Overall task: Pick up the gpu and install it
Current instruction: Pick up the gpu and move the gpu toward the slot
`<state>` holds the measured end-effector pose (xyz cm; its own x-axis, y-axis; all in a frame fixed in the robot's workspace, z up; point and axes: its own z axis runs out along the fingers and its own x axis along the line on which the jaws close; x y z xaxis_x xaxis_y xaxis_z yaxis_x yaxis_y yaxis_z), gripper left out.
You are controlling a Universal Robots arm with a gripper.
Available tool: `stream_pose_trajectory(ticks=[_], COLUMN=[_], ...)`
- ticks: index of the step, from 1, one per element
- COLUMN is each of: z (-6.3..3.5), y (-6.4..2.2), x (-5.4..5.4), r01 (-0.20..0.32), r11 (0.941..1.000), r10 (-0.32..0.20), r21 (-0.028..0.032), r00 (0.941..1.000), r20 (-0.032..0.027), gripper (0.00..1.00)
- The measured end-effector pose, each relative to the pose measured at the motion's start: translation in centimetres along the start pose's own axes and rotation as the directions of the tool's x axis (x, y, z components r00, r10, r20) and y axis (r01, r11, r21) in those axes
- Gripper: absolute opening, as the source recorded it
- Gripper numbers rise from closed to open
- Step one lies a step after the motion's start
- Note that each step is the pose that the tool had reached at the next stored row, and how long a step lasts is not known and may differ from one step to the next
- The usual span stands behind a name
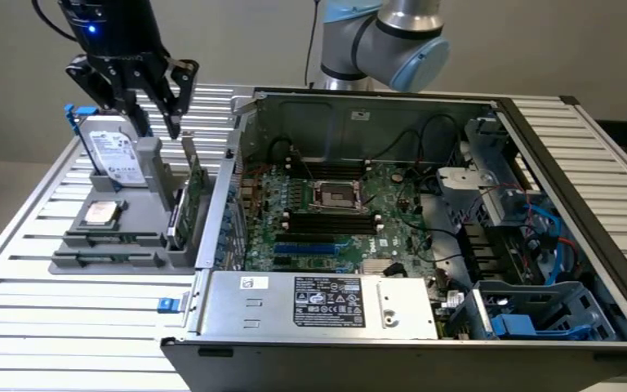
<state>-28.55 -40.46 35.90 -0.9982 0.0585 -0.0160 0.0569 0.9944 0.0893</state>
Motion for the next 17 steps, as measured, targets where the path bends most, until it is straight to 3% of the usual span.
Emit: stream_pose_trajectory(ticks=[17], z=[2.42], y=[-1.62], x=[-0.8], r01=[0.047], r11=[0.9988], r10=[-0.047], r21=[0.0172], r00=[0.9989], r20=[-0.0036], gripper=[0.48])
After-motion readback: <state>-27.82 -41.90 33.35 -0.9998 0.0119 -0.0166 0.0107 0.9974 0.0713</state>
